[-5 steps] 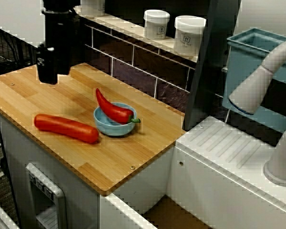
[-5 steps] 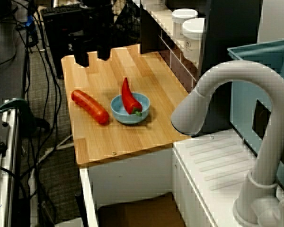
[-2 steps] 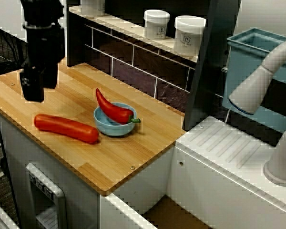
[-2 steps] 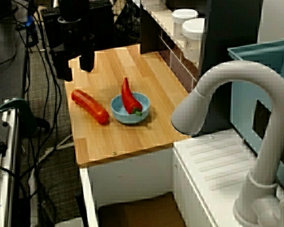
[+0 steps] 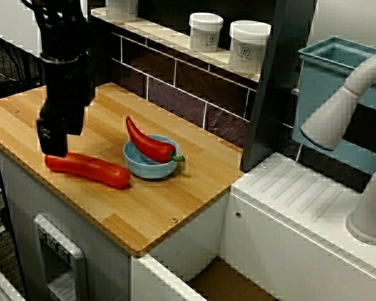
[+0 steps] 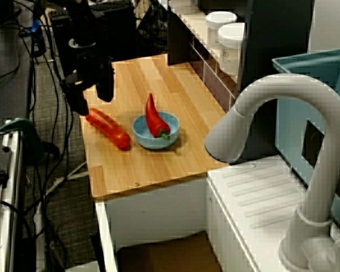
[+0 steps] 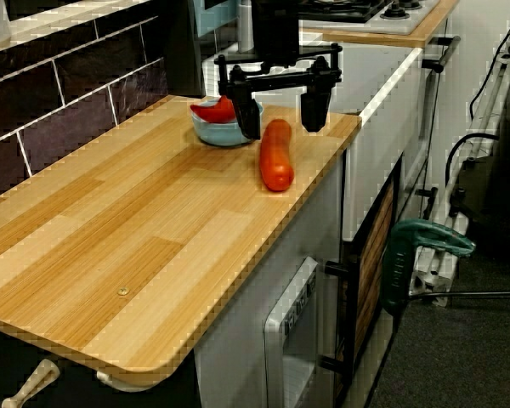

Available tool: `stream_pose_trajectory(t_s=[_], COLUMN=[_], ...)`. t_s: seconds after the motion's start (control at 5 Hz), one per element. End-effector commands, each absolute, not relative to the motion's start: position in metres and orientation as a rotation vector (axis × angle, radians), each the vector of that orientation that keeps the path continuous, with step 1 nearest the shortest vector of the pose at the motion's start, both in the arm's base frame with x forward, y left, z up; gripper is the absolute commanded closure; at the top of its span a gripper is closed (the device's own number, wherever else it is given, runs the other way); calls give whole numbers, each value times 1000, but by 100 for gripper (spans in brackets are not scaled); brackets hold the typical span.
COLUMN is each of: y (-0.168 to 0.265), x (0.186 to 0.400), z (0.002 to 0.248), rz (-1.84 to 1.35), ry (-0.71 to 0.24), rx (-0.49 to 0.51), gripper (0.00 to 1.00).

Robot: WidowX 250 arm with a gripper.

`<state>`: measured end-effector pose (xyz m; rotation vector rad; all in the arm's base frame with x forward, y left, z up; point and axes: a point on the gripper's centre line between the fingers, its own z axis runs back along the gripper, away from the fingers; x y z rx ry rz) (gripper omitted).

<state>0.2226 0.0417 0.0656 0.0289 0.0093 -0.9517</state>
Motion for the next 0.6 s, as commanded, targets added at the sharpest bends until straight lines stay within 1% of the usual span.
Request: stream_pose_trajectory(t_s=[0.0,0.4], y=[34,35], x=[237,241], z=[48,29], rz=[-926,-921], ry=[-14,27], rx=[69,70], gripper=[0,0])
